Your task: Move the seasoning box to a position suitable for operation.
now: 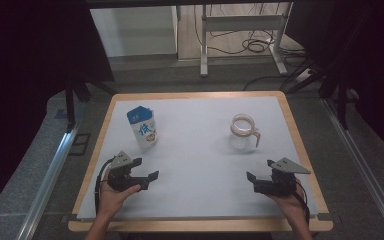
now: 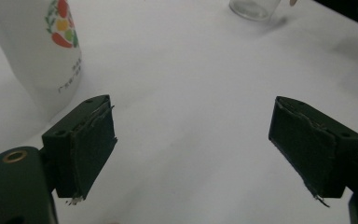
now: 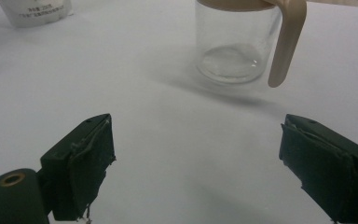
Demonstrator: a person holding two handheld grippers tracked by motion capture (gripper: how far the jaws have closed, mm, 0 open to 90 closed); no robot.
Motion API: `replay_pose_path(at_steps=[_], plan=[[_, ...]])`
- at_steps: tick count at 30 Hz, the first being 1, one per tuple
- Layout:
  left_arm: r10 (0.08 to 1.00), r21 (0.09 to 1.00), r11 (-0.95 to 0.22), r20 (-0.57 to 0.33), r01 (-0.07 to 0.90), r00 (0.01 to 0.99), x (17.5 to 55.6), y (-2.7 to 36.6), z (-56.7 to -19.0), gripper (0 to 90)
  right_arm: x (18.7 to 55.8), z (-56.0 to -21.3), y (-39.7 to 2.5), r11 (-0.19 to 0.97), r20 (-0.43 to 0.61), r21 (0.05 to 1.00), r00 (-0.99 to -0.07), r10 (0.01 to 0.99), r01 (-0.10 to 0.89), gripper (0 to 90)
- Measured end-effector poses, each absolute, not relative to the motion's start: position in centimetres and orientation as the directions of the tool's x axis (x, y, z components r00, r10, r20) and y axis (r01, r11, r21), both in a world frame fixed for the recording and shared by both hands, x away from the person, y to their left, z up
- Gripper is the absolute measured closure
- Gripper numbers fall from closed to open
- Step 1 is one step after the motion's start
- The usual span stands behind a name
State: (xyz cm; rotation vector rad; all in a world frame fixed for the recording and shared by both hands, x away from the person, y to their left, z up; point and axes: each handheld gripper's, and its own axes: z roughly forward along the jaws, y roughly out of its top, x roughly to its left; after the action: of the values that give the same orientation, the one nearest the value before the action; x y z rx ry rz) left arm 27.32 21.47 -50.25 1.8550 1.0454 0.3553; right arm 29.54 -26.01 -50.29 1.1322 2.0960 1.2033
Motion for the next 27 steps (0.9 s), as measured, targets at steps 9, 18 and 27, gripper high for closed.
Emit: replay_pose_path(at_steps=[9, 18, 27], plan=[[0.774, 0.839, -0.194, -0.187, 0.508, 0.605, 28.1, 21.6, -50.4, 14.9, 29.9, -50.4, -26.6, 0.287, -0.006, 0.850, -0.535, 0.845, 0.443, 10.7], [0.775, 0.828, -0.206, -0.188, 0.522, 0.603, 28.0, 22.1, -50.9, 14.9, 31.0, -49.9, -26.5, 0.279, 0.006, 0.843, -0.526, 0.850, 0.460, 10.6], [0.772, 0.824, -0.188, -0.212, 0.534, 0.599, 27.6, 22.8, -50.9, 14.9, 34.7, -47.0, -25.7, 0.331, -0.038, 0.835, -0.555, 0.831, 0.439, 8.3]])
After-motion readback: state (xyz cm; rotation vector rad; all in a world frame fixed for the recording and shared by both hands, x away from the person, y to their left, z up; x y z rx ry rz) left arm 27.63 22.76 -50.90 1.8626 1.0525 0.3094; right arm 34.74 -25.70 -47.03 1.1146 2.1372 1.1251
